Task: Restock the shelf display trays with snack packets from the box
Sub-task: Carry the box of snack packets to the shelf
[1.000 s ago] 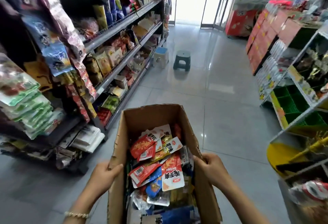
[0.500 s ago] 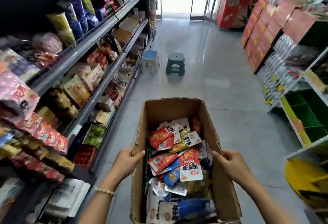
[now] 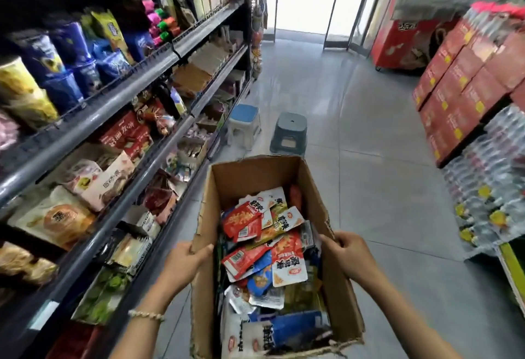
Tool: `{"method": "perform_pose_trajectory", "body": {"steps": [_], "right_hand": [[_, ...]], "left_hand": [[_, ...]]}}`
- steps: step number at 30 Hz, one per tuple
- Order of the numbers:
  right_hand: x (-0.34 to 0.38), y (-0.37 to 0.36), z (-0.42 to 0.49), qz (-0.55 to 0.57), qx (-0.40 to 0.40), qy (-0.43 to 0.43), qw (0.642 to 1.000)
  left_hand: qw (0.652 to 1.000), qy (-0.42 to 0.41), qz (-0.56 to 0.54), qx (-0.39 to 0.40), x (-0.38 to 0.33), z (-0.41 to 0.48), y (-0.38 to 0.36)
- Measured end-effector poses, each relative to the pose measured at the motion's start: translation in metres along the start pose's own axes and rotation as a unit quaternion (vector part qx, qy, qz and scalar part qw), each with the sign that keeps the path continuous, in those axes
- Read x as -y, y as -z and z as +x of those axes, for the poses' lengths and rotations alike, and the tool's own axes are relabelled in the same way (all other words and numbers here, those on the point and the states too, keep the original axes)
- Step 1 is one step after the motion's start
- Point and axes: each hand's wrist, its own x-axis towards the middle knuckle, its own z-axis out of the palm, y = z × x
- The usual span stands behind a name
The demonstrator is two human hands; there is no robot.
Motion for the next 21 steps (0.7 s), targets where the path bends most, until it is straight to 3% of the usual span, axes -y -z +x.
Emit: {"method": "perform_pose_trajectory", "body": {"steps": [3, 9, 21], "right_hand": [[0.029, 0.002, 0.092, -0.006, 0.020, 0.012, 1.000], [0.056, -0.008, 0.271, -0.005, 0.044, -0.009, 0.999], [0.108, 0.069, 0.582, 0.016, -0.066, -0.056, 0.996]], "left_hand": [[0.999, 0.017, 0.003, -0.046, -0.028, 0.075, 0.012], [0.999, 0.015, 0.020, -0.043, -0.067, 0.254, 0.025], [0.994, -0.050, 0.015, 0.093, -0.258, 0.609, -0.007]]}}
